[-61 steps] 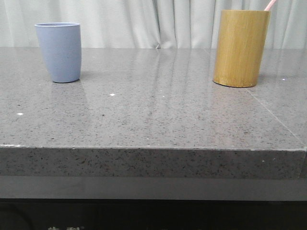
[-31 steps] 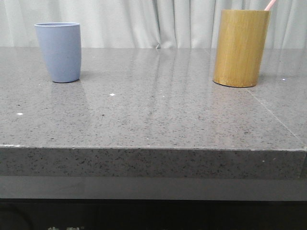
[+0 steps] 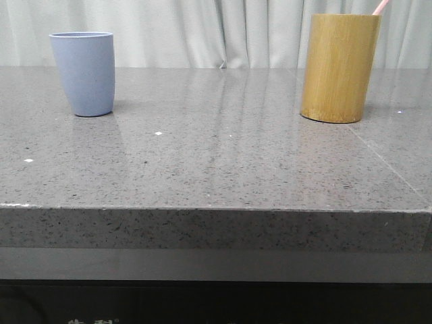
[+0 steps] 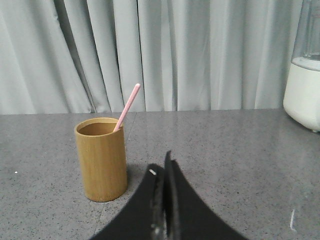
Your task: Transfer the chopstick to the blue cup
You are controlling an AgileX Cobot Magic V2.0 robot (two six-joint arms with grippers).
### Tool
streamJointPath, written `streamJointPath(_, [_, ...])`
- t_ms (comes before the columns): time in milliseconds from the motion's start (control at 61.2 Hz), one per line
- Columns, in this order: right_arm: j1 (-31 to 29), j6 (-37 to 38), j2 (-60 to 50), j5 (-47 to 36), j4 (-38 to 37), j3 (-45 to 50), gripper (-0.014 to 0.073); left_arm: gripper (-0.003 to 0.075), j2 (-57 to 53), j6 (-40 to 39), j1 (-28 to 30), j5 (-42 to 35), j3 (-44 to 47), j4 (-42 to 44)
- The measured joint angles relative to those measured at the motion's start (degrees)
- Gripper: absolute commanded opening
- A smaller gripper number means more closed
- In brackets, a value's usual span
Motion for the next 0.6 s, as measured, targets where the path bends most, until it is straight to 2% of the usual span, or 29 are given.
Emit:
streamJointPath(180, [0.0,0.0,10.05,7.32,0.0,-8.89,-0.0067,-0.0019,9.9,0.0,0.0,7.97,-9.38,0.12])
streamJointPath(604, [0.0,0.0,23.49,10.34,0.0,-9.56,-0.0067,-0.0019,23.05,0.0,0.0,9.61,-9.96,-0.19])
